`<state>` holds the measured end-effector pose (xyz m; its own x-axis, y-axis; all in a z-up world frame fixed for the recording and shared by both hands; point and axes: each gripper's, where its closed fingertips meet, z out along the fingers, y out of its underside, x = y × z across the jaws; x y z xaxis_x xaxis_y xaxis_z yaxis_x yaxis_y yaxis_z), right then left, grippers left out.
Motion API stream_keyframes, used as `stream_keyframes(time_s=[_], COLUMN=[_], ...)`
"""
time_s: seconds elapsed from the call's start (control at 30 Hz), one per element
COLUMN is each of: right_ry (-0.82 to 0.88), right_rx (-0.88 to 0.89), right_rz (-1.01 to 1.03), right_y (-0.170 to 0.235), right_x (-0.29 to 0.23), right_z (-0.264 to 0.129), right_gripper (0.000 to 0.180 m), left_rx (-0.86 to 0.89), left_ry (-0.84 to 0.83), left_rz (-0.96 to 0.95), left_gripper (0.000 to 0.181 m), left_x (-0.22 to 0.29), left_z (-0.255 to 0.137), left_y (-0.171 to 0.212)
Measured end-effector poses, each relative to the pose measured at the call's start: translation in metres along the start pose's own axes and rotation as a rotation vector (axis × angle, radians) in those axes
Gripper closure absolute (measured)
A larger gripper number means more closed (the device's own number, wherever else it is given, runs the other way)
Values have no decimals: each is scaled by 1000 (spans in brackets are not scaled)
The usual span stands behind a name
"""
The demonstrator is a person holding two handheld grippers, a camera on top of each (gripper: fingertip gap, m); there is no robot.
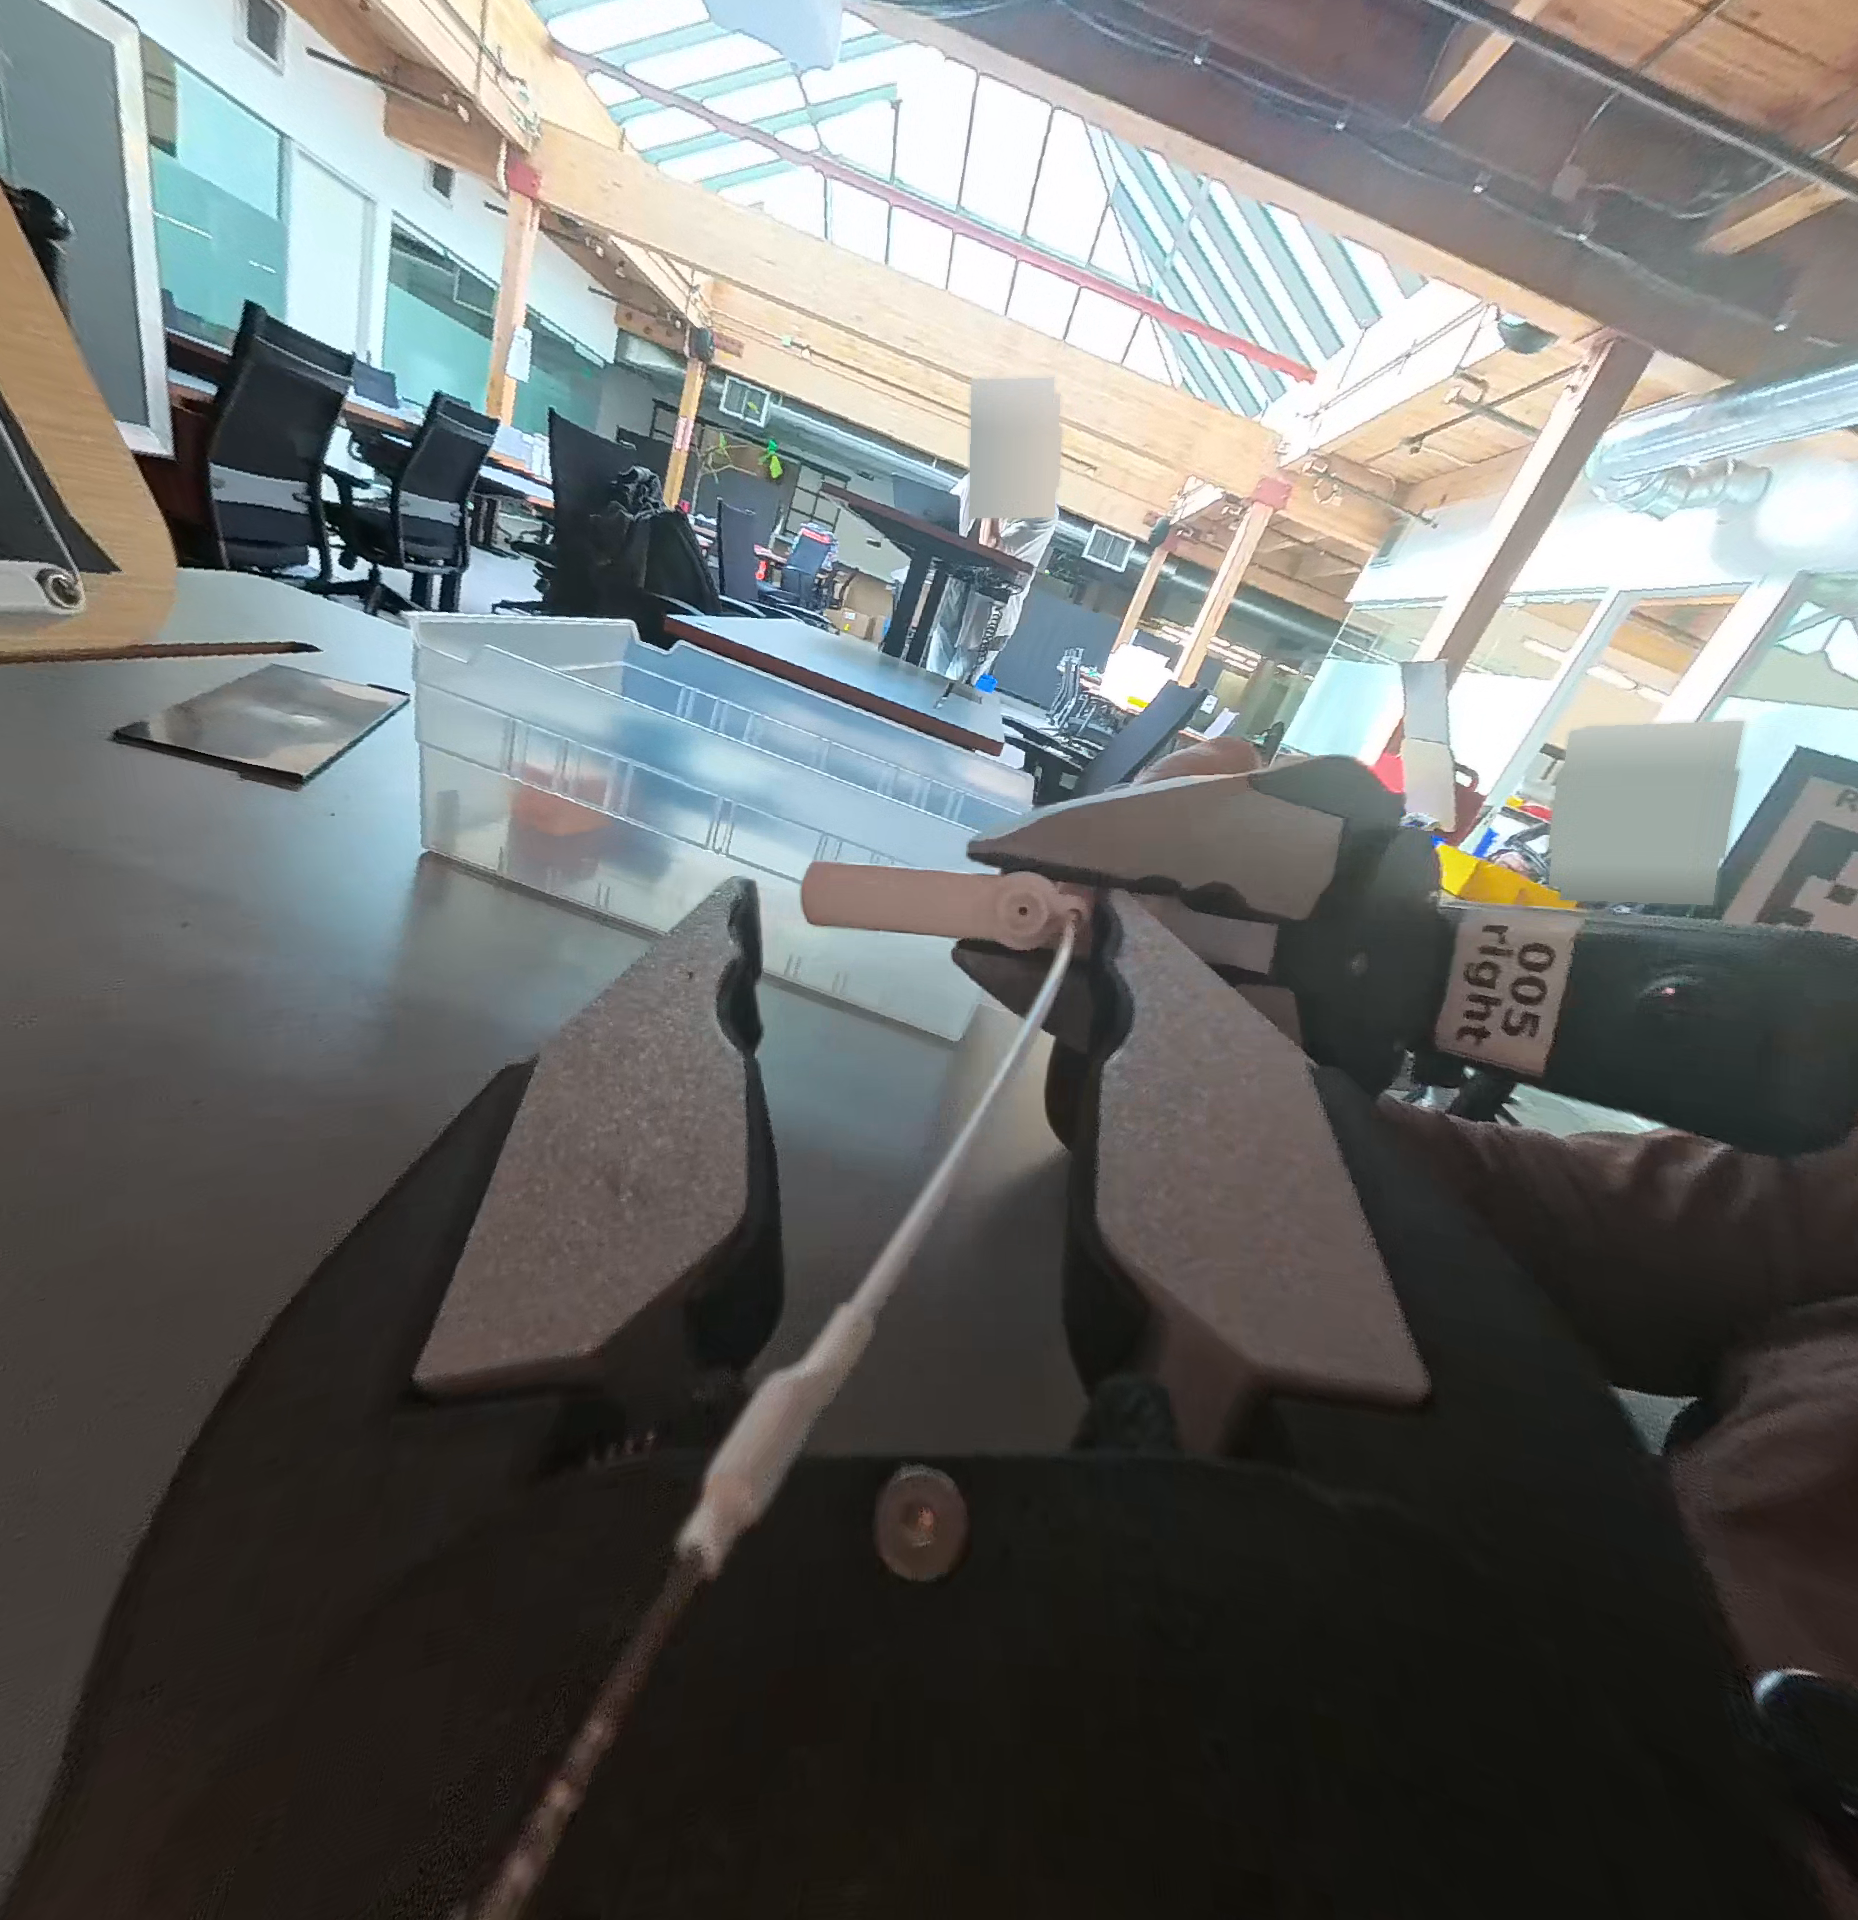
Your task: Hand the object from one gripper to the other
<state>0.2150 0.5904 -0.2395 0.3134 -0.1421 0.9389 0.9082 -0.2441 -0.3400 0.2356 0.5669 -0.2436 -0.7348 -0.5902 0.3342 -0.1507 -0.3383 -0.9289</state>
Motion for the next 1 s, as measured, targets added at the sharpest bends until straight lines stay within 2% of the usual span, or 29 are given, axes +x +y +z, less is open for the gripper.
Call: stream_keyframes(time_s=[0.07,0.3,0.4,0.47,0.63,0.73,0.8,0.83,0.9,1.0], right_ry=[-15,-58,-108,-172,-304,-311,-380,-438,-484,-508], right_rx=[9,2,-21,-31,-122,-190,-192,-156,-91,-56], right_rz=[21,42,78,146,478,717,909,987,1106,1244], right_y=[0,4,11,18,56,67,60,50,39,37], right_x=[-1,-4,-10,-13,-7,7,5,1,-2,-3], right_z=[0,-1,0,-1,-5,-3,0,0,3,7], right_gripper=[170,167,155,155,154,159,140,142,163,160], left_rx=[-1,-17,-7,-14,-83,-123,-129,-126,-116,-121], left_ry=[7,-59,-132,-209,-376,-434,-443,-451,-479,-504], left_rz=[39,188,242,343,760,973,1021,1031,1080,1152], left_gripper=[129,129,129,129,129,129,129,129,129,129], left_x=[3,0,-9,-15,-17,-16,-15,-15,-15,-14], left_z=[0,0,-2,-4,-2,2,3,3,0,0], left_y=[0,-1,-5,-7,-4,2,3,2,-1,-2])
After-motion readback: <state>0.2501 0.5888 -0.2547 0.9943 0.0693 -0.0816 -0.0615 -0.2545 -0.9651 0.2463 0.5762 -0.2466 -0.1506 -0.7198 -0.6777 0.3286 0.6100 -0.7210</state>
